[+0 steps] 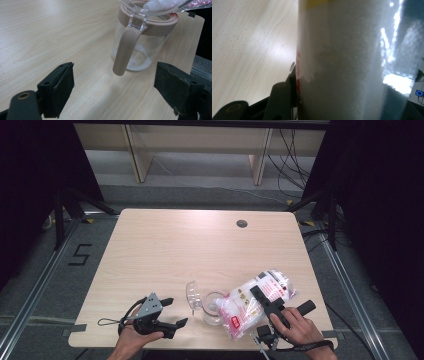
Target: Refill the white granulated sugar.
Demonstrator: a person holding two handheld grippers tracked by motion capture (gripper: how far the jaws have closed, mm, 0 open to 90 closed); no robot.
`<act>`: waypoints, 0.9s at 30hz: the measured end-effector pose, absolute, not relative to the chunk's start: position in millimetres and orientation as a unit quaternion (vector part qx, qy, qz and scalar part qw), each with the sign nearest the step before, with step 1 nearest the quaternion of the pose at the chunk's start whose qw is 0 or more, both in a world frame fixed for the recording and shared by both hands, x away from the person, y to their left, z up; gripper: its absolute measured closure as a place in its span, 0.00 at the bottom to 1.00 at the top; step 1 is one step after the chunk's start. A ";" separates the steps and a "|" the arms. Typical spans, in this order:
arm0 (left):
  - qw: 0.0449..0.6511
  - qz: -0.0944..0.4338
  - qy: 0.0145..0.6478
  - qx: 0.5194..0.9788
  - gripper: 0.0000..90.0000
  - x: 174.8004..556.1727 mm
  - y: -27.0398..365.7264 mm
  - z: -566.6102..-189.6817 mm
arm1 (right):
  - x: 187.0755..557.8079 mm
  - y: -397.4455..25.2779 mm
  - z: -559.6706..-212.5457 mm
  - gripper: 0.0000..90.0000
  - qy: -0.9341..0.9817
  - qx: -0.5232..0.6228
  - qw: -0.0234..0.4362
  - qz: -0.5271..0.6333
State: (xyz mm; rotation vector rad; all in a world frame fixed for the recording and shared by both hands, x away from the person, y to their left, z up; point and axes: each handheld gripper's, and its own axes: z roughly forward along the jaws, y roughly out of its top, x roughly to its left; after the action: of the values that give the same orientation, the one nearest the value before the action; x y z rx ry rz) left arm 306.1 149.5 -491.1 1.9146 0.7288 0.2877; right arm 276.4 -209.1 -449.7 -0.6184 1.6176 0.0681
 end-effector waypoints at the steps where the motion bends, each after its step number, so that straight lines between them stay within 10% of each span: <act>1: 0.509 0.120 0.302 0.797 0.18 306.2 149.8 -490.9 | 276.3 -209.1 -450.1 0.59 0.712 -0.270 0.648 0.031; 27: 0.505 0.123 0.301 0.799 0.18 306.2 150.6 -490.3 | 275.7 -209.7 -448.6 0.59 0.706 -0.282 0.649 0.020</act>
State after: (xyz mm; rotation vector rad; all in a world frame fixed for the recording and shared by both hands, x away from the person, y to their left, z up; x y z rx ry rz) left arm 306.2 150.6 -490.3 1.9293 0.7266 0.2980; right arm 275.7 -209.7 -448.6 -0.6400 1.6053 0.0445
